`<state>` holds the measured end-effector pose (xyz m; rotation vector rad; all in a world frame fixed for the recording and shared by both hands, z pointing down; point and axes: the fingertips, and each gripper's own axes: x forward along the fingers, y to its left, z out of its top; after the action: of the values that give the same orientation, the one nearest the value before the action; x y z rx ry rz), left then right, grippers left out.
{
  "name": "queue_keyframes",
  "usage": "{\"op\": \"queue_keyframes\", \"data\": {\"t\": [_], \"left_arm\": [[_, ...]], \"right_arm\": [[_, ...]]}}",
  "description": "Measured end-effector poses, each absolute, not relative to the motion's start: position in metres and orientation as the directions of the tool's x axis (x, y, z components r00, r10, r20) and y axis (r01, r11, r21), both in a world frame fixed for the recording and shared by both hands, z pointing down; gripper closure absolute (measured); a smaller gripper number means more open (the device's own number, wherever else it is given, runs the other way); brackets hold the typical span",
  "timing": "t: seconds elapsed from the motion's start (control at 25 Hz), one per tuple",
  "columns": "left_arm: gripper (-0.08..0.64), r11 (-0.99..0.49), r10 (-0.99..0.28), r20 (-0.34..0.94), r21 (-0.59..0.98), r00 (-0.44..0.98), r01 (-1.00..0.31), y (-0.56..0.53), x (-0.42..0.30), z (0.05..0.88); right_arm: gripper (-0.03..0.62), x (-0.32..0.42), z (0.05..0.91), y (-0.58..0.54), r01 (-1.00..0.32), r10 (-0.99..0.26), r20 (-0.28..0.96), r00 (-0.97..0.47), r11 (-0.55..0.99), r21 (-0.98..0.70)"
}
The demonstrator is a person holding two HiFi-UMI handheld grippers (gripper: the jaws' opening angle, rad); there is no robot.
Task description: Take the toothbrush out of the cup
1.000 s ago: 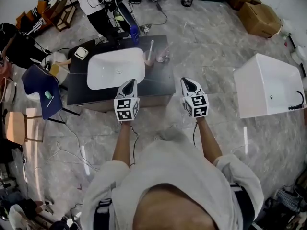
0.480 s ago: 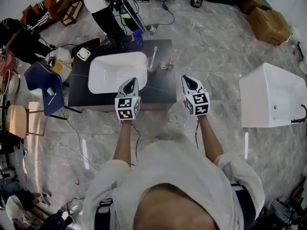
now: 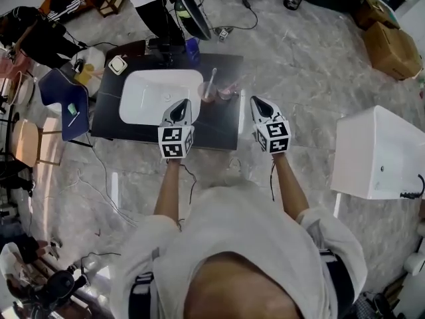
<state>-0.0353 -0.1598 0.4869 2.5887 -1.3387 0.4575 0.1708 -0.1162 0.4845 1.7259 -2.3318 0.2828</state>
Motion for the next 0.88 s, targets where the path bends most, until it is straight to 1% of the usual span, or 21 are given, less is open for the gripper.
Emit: {"op": "queue_keyframes", "data": {"t": [0.4, 0.88], "left_arm": [[0.534, -0.516, -0.785, 0.386, 0.023, 0.484, -0.856, -0.179, -0.017, 0.499], [0.534, -0.52, -0.761, 0.425, 0.054, 0.491, -0.852, -0.19, -0.016, 0.529]], "right_arm": [[0.578, 0.184, 0.507, -0.153, -0.932, -0.879, 0.312, -0.359, 0.354, -0.076], [0.578, 0.179, 0.539, -0.163, -0.936, -0.866, 0.354, -0.353, 0.329, -0.13]]}}
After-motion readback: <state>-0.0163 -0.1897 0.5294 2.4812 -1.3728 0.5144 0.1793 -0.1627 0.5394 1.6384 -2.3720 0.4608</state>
